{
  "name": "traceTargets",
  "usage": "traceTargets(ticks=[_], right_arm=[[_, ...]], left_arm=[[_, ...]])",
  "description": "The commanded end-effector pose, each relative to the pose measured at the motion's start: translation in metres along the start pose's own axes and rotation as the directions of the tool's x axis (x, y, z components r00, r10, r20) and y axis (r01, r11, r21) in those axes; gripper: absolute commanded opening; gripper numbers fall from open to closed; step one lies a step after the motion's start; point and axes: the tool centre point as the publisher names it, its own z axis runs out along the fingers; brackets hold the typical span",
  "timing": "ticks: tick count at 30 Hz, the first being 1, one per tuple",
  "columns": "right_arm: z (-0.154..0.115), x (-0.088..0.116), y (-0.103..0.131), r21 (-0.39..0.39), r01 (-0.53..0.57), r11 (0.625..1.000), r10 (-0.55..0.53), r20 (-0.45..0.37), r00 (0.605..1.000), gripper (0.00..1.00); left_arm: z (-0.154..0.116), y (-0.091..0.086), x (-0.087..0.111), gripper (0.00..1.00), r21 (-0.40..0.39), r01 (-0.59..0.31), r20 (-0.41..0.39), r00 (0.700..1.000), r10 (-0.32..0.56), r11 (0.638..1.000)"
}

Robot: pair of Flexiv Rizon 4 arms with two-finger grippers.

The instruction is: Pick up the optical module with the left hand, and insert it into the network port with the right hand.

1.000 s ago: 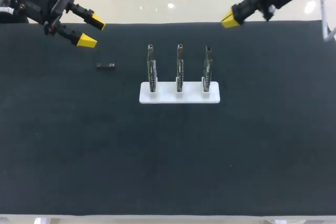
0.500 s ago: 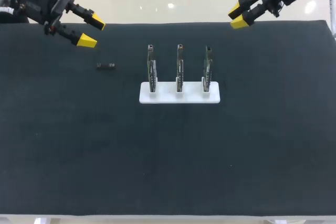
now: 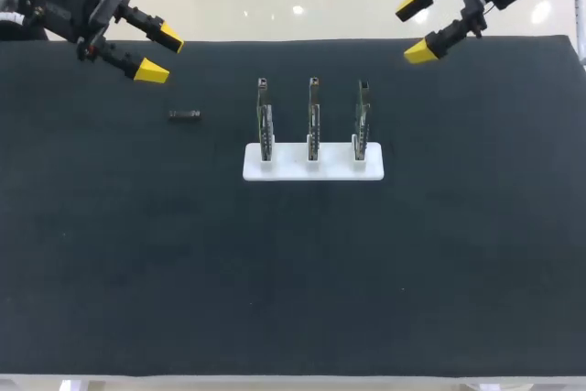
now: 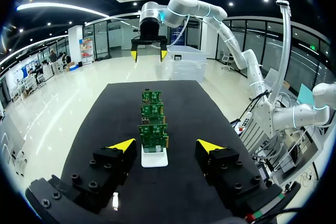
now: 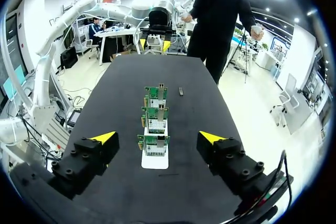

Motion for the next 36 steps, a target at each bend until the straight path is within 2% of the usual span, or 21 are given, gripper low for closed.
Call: traceTargets(ticks=[1,4,5,7,11,17,20,26,36], right_arm=[[0.000,0.000,-0.001,-0.001,0.001,1.000,-0.001,0.002,1.000,1.00],[0.000,0.000,-0.001,-0.001,0.001,1.000,-0.001,0.002,1.000,1.00],[0.000,0.000,-0.001,-0.001,0.001,1.000,-0.001,0.002,1.000,1.00],[0.000,0.000,-0.001,-0.001,0.001,1.000,-0.001,0.002,1.000,1.00],[0.000,0.000,-0.001,-0.001,0.001,1.000,-0.001,0.002,1.000,1.00],[0.000,0.000,-0.001,-0.001,0.001,1.000,-0.001,0.002,1.000,1.00],[0.000,0.000,-0.001,-0.001,0.001,1.000,-0.001,0.002,1.000,1.00],[0.000,0.000,-0.001,-0.001,0.001,1.000,-0.001,0.002,1.000,1.00],[0.000,0.000,-0.001,-0.001,0.001,1.000,-0.001,0.002,1.000,1.00]], left_arm=[[-0.005,0.002,0.005,1.00,0.009,-0.003,-0.016,1.000,0.003,1.000],[-0.012,0.006,0.014,1.00,-0.001,0.027,-0.088,0.996,-0.027,1.000],[-0.014,0.009,0.018,1.00,-0.034,0.024,-0.127,0.992,-0.028,0.999],[-0.017,0.015,0.029,1.00,-0.049,0.035,-0.181,0.983,-0.043,0.998],[-0.021,0.032,0.056,1.00,-0.078,0.048,-0.316,0.946,-0.070,0.996],[-0.023,0.061,0.095,1.00,-0.048,0.076,-0.480,0.873,-0.090,0.996],[-0.026,0.072,0.110,1.00,-0.046,0.085,-0.530,0.843,-0.097,0.995],[-0.022,0.093,0.143,1.00,-0.089,0.091,-0.619,0.775,-0.126,0.992],[-0.017,0.109,0.187,1.00,-0.083,0.075,-0.735,0.668,-0.112,0.994]])
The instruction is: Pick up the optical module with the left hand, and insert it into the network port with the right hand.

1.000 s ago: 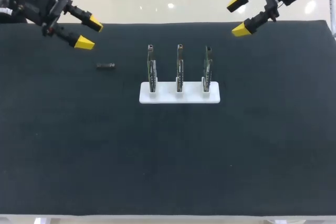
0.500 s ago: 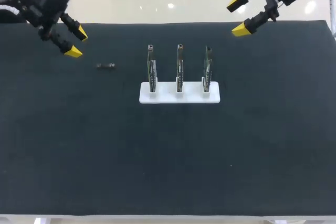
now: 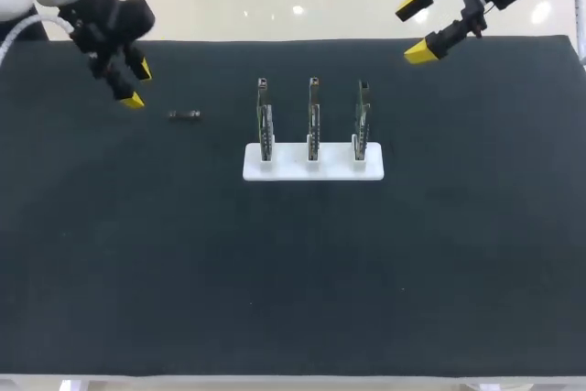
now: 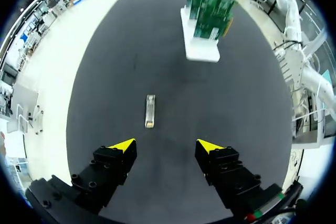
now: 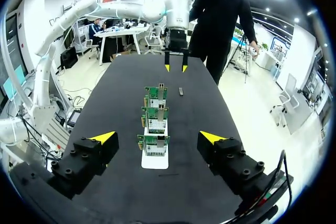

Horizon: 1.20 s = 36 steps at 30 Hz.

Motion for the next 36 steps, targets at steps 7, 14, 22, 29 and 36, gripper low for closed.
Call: traceTargets(ticks=[7,14,22,29,36], right_arm=[[0.000,0.000,0.000,-0.001,0.001,1.000,-0.001,0.001,1.000,1.00],[0.000,0.000,0.000,-0.001,0.001,1.000,-0.001,0.001,1.000,1.00],[0.000,0.000,0.000,-0.001,0.001,1.000,-0.001,0.001,1.000,1.00],[0.000,0.000,0.000,-0.001,0.001,1.000,-0.001,0.001,1.000,1.00],[0.000,0.000,0.000,-0.001,0.001,1.000,-0.001,0.001,1.000,1.00]], left_arm=[[0.021,0.018,-0.001,1.00,0.070,-0.003,-0.077,0.997,0.009,0.998],[0.035,0.022,-0.011,1.00,0.061,0.000,-0.114,0.993,0.007,0.998],[0.048,0.022,-0.017,1.00,0.060,-0.005,-0.143,0.990,0.014,0.998],[0.053,0.020,-0.015,1.00,0.062,-0.001,-0.150,0.989,0.010,0.998],[0.055,0.022,-0.013,1.00,0.053,0.012,-0.148,0.989,-0.005,0.999]])
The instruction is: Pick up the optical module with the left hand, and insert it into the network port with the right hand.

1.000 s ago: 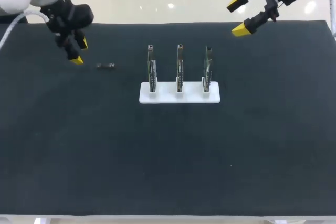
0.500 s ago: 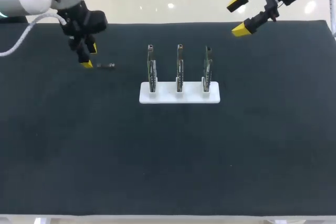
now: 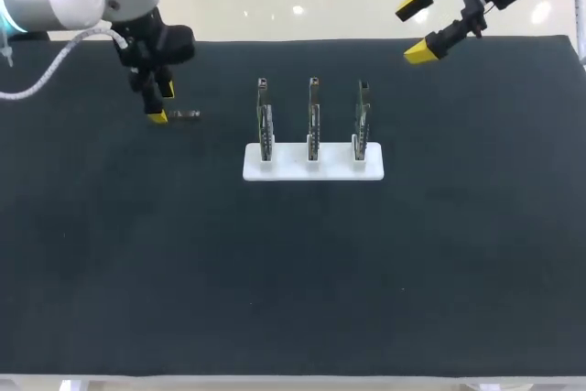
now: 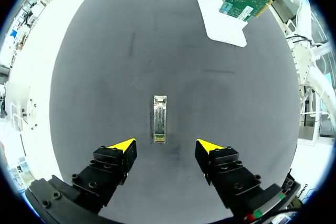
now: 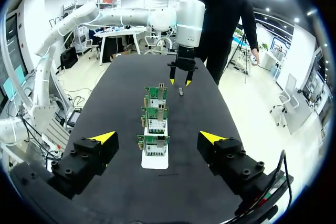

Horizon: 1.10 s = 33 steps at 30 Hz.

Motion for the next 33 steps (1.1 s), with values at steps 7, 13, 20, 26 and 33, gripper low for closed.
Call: traceTargets(ticks=[7,13,20,26,33], right_arm=[[0.0003,0.0001,-0.0004,-0.001,0.001,1.000,-0.001,0.001,1.000,1.00],[0.0003,0.0001,-0.0004,-0.001,0.001,1.000,-0.001,0.001,1.000,1.00],[0.0003,0.0001,-0.0004,-0.001,0.001,1.000,-0.001,0.001,1.000,1.00],[0.0003,0.0001,-0.0004,-0.001,0.001,1.000,-0.001,0.001,1.000,1.00],[0.0003,0.0001,-0.0004,-0.001,0.001,1.000,-0.001,0.001,1.000,1.00]], left_arm=[[0.0022,0.0042,0.0020,1.00,-0.020,0.016,0.005,1.000,-0.016,1.000],[0.0028,0.0065,0.0003,1.00,-0.031,0.030,0.009,1.000,-0.030,0.999],[0.0058,0.0079,-0.0019,1.00,-0.042,0.052,0.008,0.999,-0.052,0.998],[0.0052,0.0059,-0.0014,1.00,-0.035,0.049,0.013,0.999,-0.049,0.998],[0.0052,0.0059,-0.0014,1.00,-0.035,0.049,0.013,0.999,-0.049,0.998]])
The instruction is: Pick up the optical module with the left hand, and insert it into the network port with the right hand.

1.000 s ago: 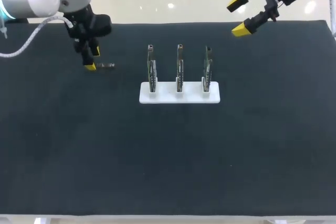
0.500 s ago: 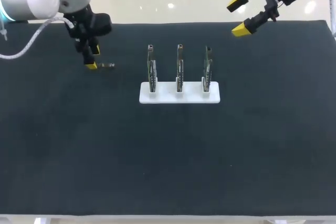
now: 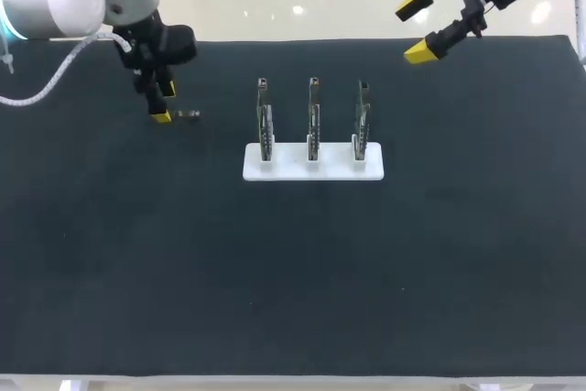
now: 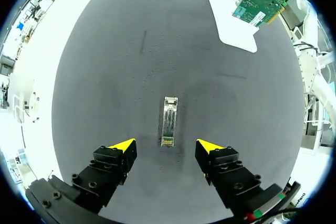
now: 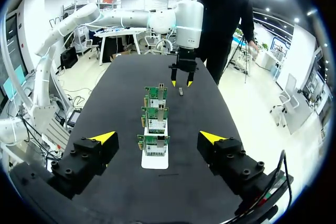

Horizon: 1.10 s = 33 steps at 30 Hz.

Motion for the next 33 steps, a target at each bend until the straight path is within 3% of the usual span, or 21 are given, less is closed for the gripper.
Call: traceTargets(ticks=[1,10,18,33], right_arm=[[0.000,0.000,0.000,-0.001,0.001,1.000,-0.001,0.001,1.000,1.00],[0.000,0.000,0.000,-0.001,0.001,1.000,-0.001,0.001,1.000,1.00],[0.000,0.000,0.000,-0.001,0.001,1.000,-0.001,0.001,1.000,1.00],[0.000,0.000,0.000,-0.001,0.001,1.000,-0.001,0.001,1.000,1.00]], left_arm=[[0.000,-0.001,0.000,1.00,-0.004,-0.002,-0.001,1.000,0.002,1.000],[0.000,-0.004,0.000,1.00,-0.017,0.003,-0.002,1.000,-0.003,1.000],[0.003,0.002,-0.013,1.00,-0.034,0.008,0.006,1.000,-0.008,0.999],[0.017,-0.001,-0.007,1.00,-0.045,0.019,-0.015,1.000,-0.020,0.999]])
